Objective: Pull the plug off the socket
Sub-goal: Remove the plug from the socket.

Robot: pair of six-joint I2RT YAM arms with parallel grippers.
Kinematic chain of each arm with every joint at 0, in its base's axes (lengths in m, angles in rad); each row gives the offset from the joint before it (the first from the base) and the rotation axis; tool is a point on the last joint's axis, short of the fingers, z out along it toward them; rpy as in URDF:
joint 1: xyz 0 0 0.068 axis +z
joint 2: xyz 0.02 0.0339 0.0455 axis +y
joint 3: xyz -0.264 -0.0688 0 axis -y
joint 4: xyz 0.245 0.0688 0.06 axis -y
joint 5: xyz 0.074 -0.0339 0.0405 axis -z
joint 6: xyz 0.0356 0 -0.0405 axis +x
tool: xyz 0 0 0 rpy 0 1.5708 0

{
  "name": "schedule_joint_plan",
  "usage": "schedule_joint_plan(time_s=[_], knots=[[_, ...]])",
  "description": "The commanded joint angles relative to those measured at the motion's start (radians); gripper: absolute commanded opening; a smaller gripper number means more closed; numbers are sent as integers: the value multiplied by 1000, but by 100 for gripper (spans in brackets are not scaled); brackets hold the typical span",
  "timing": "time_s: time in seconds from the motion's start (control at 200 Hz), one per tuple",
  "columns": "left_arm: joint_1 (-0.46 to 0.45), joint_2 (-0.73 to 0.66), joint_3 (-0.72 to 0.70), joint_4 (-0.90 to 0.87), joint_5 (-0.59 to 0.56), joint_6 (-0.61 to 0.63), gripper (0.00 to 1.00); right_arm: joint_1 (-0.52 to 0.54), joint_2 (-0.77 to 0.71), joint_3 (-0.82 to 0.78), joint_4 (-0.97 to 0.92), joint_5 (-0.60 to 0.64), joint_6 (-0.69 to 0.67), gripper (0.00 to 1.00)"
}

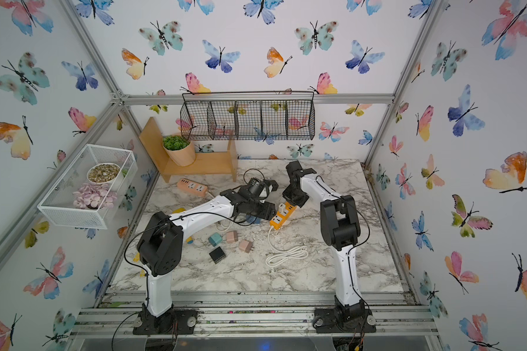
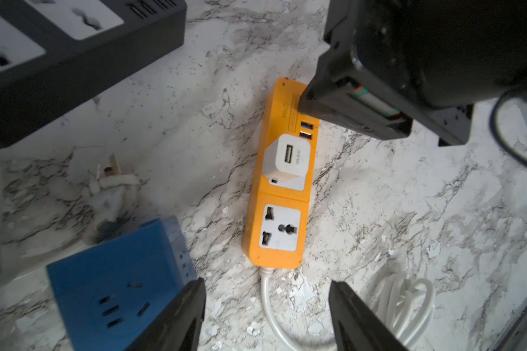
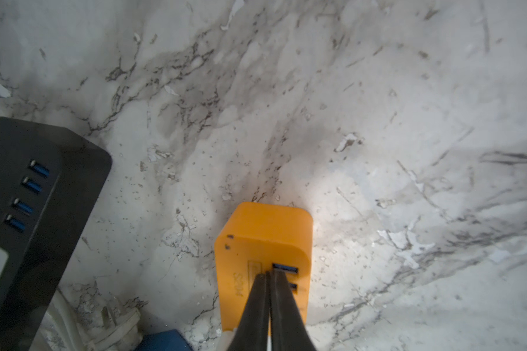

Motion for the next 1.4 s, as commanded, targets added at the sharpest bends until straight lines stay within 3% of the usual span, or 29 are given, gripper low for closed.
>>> schedule_joint_plan(time_s=[0.0,0.315,0.526,0.686,0.806,1.081,1.166,1.391], knots=[[-35,70,55,69,-118,30,70,3,103,-55,-108,-117,-31,8],[-73,222,200,96,-260,79,69,-26,126,-26,-138,-172,-38,8],[-74,269,248,84,-279,131,60,-28,117,-41,-122,-189,-21,8],[-76,274,222,101,-264,154,56,-30,125,-40,-119,-206,-13,8],[-75,285,231,89,-249,157,47,-30,123,-44,-117,-202,-5,8],[-89,258,147,122,-223,146,46,-45,108,-67,-107,-201,16,9],[-90,267,151,123,-222,147,40,-54,105,-76,-102,-204,16,8],[-89,273,205,123,-227,157,6,-58,97,-97,-92,-204,17,8]])
